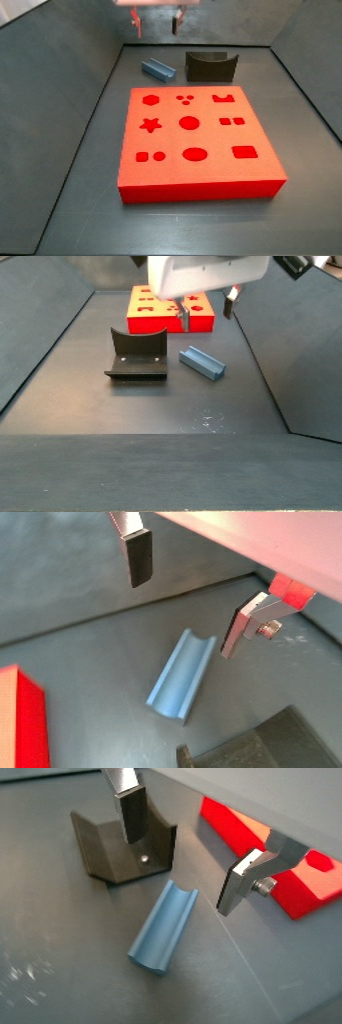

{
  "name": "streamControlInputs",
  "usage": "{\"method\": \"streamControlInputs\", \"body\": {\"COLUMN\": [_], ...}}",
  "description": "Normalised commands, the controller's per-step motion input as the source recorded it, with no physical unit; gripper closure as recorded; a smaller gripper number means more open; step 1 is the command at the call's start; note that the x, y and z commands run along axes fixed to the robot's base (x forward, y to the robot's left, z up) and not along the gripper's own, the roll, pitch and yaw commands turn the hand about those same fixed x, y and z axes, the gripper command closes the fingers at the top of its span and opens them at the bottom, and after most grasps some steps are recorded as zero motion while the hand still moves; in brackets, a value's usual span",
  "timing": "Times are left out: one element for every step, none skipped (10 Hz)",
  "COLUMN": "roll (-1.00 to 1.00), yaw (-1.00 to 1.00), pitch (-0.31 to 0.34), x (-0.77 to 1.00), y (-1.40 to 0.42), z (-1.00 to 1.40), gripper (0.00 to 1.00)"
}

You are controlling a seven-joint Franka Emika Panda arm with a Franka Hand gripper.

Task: Pick up the arch object. Move up. Place the arch object on the fixture. Regrasp the arch object. Move to above the board. Insert the arch object.
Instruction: Pick up the arch object.

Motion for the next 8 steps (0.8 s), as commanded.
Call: {"method": "streamControlInputs", "body": {"roll": [-0.27,0.0,0.0,-0.07,-0.03,-0.02,-0.04,-0.04], "yaw": [0.46,0.0,0.0,0.01,0.08,0.05,0.01,0.0], "pitch": [0.0,0.0,-0.024,-0.034,0.0,0.0,0.0,-0.066], "x": [0.0,-0.1,-0.06,0.16,0.46,0.41,0.43,0.0], "y": [-0.2,-0.02,0.0,0.0,0.0,0.0,0.0,0.0], "z": [-0.55,0.0,-0.05,-0.61,-1.0,-1.0,-1.0,-0.21], "gripper": [0.0,0.0,0.0,0.0,0.0,0.0,0.0,0.0]}}
